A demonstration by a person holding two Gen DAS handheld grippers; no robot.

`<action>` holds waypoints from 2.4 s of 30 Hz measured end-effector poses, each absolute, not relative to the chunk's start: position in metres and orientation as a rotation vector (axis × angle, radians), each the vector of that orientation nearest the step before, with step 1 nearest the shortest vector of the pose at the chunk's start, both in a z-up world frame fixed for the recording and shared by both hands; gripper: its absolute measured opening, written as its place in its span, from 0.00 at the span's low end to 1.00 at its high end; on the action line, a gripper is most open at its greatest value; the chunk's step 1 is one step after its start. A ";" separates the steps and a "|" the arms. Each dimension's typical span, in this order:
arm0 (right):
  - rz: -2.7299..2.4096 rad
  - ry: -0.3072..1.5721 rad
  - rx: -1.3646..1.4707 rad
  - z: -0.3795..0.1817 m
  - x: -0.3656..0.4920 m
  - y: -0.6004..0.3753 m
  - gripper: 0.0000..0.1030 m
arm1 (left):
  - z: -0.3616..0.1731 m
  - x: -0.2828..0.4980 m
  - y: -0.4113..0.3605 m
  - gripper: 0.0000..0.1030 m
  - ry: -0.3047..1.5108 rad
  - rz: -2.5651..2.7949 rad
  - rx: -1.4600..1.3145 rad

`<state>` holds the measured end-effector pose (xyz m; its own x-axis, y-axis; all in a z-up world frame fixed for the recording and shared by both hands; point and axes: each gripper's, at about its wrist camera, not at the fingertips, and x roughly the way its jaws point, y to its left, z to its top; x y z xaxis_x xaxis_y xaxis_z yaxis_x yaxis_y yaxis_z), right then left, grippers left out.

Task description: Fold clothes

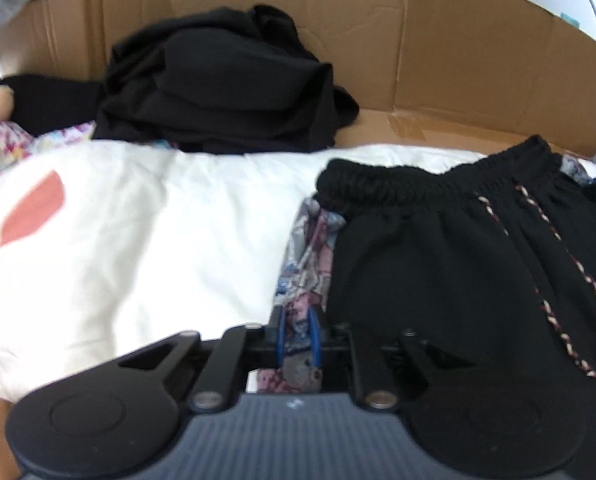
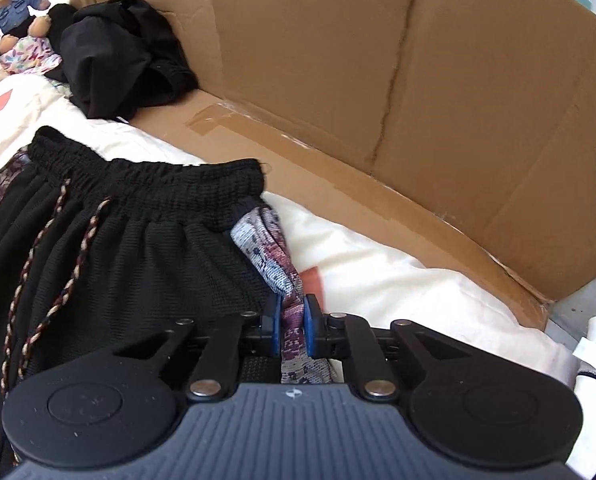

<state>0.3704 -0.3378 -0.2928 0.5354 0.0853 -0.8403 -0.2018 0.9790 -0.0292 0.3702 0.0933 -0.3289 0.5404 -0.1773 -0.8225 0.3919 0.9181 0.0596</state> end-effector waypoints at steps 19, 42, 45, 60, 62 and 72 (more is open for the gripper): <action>0.170 1.020 -0.127 -0.279 0.338 -0.362 0.39 | -0.312 0.345 0.115 0.19 0.871 -0.303 0.145; 0.175 1.105 -0.074 -0.291 0.286 -0.386 0.39 | -0.320 0.300 0.108 0.19 0.952 -0.349 0.190; 0.162 1.135 -0.113 -0.295 0.287 -0.387 0.39 | -0.325 0.292 0.104 0.19 0.982 -0.356 0.201; 0.176 1.118 -0.254 -0.187 0.241 -0.364 0.54 | -0.284 0.221 0.131 0.27 1.069 -0.368 0.163; 0.204 1.085 -0.279 -0.162 0.238 -0.354 0.59 | -0.269 0.212 0.135 0.27 1.077 -0.367 0.176; 0.205 0.951 -0.225 -0.057 0.211 -0.327 0.67 | -0.168 0.190 0.156 0.32 1.030 -0.332 0.148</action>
